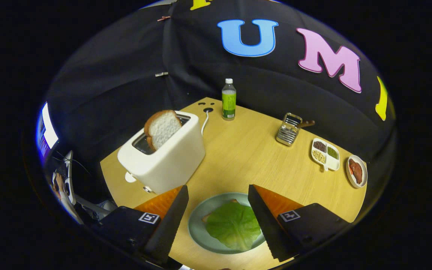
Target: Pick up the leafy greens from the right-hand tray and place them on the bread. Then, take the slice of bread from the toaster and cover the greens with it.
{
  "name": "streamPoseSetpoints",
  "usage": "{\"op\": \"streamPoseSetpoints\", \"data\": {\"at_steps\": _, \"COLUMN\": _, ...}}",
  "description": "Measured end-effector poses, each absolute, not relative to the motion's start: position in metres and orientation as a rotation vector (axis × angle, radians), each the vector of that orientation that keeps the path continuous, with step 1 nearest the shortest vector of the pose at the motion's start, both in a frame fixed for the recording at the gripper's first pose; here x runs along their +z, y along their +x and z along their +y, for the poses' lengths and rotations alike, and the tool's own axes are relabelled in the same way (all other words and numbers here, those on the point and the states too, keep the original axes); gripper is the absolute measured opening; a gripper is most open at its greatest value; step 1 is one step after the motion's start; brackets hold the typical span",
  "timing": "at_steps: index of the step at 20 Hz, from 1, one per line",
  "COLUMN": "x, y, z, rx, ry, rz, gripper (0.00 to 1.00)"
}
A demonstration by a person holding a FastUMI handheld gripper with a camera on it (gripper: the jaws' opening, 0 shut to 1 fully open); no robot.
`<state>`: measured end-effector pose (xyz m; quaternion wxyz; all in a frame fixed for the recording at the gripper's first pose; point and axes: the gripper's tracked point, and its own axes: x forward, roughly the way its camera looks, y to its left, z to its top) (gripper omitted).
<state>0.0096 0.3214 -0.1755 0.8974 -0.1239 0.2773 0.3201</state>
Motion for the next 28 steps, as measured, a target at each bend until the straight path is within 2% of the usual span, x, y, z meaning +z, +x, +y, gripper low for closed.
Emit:
{"op": "streamPoseSetpoints", "data": {"at_steps": 10, "x": -0.134, "y": 0.013, "z": 0.448, "rx": 0.781, "ry": -0.270, "rz": 0.484, "gripper": 0.99}}
{"op": "streamPoseSetpoints", "data": {"at_steps": 22, "x": -0.180, "y": 0.055, "z": 0.498, "rx": 0.651, "ry": -0.403, "rz": 0.526, "gripper": 0.96}}
{"op": "streamPoseSetpoints", "data": {"at_steps": 24, "x": -0.186, "y": 0.057, "z": 0.500, "rx": 0.648, "ry": -0.412, "rz": 0.538, "gripper": 0.88}}
{"op": "streamPoseSetpoints", "data": {"at_steps": 26, "x": -0.192, "y": 0.055, "z": 0.501, "rx": 0.645, "ry": -0.414, "rz": 0.556, "gripper": 0.69}}
{"op": "streamPoseSetpoints", "data": {"at_steps": 27, "x": -0.193, "y": 0.055, "z": 0.502, "rx": 0.640, "ry": -0.411, "rz": 0.566, "gripper": 0.56}}
{"op": "streamPoseSetpoints", "data": {"at_steps": 28, "x": -0.194, "y": 0.055, "z": 0.502, "rx": 0.632, "ry": -0.405, "rz": 0.574, "gripper": 0.50}}
